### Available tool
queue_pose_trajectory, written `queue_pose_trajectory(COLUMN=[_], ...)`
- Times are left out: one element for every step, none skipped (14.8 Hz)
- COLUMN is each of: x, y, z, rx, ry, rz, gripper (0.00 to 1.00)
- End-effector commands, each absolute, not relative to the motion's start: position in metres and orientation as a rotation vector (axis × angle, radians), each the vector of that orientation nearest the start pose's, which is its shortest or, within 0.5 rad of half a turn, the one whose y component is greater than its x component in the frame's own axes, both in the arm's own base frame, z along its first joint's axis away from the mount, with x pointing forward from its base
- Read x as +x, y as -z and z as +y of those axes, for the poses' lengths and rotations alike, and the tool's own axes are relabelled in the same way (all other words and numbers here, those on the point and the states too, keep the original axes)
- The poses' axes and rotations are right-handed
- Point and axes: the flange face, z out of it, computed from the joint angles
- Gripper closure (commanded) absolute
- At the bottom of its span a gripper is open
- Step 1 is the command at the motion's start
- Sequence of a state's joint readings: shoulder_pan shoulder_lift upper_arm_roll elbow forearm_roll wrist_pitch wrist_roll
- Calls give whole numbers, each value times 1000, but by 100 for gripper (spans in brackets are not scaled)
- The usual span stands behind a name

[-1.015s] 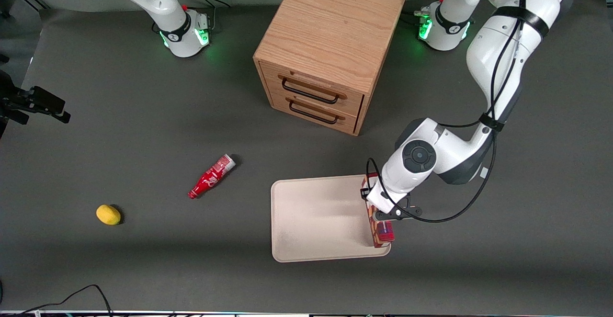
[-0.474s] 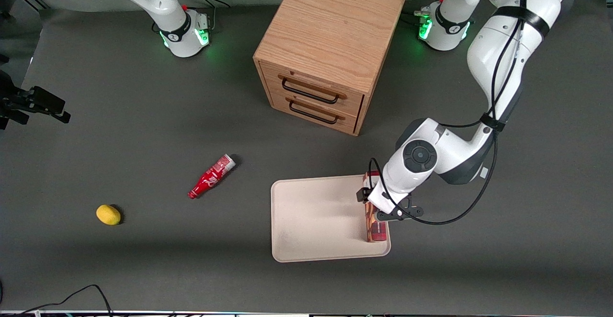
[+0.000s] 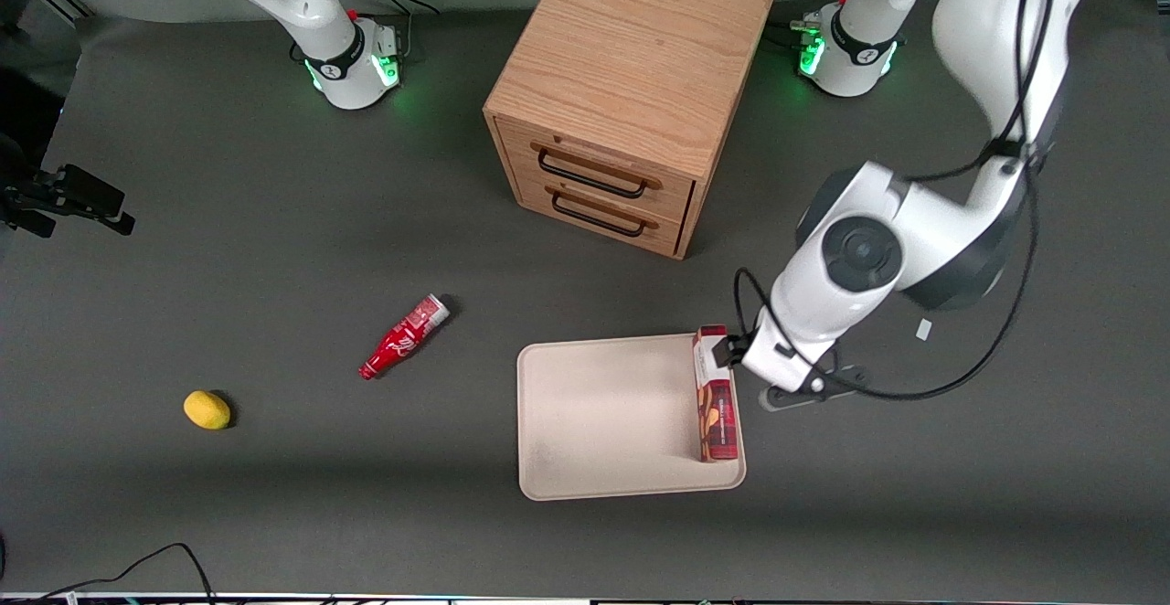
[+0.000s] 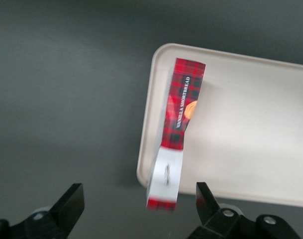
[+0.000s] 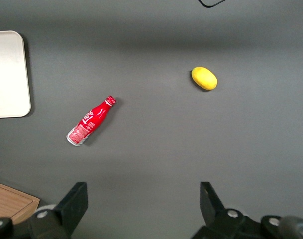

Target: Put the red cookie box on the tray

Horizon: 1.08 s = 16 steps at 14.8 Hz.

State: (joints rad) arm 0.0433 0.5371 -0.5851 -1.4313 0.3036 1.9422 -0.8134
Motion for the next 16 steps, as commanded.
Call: queue_pose_trajectory(x=[627,618,610,603,595,585,576,567,557,547,539,531,522,510,498,485], y=[-512,-536,-553,-573,-588,-607,-623,-635,-646,-655,-658,-658,-655,-656,-652,-650], z=[-233,-219,-203,-184,-167,-149,-129,-108,-88,-67,-50,-35,-19,-3,8,18], rx=[-3134,-3136,-3131,-3132,-3133,-3130,-3132,-3137,-3139,-3139,-3140,-3140,-3144,-3148,-3154,-3159], ry=[57,2,-73,-106,-129,-127,-122,-144,-176,-196,-213,-222,-238,-245,-249,-232], rz=[-504,-444,-377,-336,-313,-325,-318,-269,-212,-159,-124,-105,-69,-24,7,19], gripper=[0,0,0,0,0,0,0,0,0,0,0,0,0,0,0,0])
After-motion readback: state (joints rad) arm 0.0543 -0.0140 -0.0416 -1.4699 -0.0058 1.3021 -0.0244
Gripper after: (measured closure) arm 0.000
